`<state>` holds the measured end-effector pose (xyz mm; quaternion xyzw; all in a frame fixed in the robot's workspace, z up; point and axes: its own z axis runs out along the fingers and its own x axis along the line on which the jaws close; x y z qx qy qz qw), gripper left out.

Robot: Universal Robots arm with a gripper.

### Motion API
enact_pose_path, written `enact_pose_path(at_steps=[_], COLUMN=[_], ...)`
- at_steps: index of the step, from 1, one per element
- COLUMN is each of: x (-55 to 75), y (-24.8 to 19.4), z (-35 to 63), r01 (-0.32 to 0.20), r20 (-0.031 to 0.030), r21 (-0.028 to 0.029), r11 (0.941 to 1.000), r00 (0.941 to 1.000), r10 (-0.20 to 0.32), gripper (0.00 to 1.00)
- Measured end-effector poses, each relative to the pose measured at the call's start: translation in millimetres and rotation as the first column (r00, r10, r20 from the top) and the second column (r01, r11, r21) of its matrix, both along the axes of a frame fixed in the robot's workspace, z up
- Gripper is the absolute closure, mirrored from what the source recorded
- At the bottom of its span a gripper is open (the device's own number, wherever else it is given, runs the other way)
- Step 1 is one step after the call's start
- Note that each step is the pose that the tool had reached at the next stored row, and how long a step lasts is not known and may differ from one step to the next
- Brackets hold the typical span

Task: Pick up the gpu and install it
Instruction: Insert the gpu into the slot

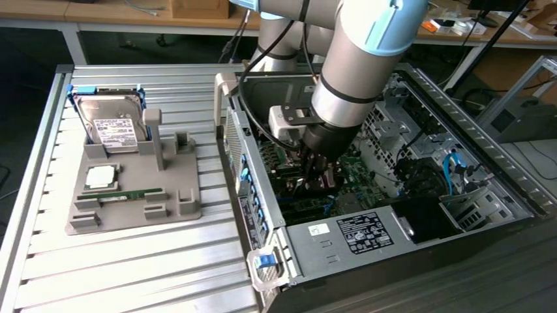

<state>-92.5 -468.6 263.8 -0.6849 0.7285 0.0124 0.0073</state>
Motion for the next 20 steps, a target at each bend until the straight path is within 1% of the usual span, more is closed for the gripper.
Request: enact_pose_path(at_steps=[1,2,3,4,6,14,20], x=[-0.1,-0.1,-0.1,0.0,-0.1,0.0,-0.1], y=[0.3,1.3,3.5,4.1,4.2,5.0,5.1], z=[-0.1,0.0,0.0,0.0,0.0,-0.5,-2.6], r01=[-0.003,-0.006,-0.011,-0.016,-0.041,-0.039,-0.038], r20=[0.0,0.0,0.0001,0.0001,0.0,-0.0001,0.0001], r21=[0.0022,0.0061,0.0084,0.0089,0.0089,0.0088,0.0091], r11=[1.0,1.0,0.9999,0.9998,0.9991,0.9992,0.9992], r00=[1.0,1.0,0.9999,0.9999,0.9992,0.9993,0.9993], r10=[0.003,0.006,0.011,0.016,0.041,0.039,0.038], gripper=[0.73,0.73,0.73,0.73,0.73,0.73,0.73])
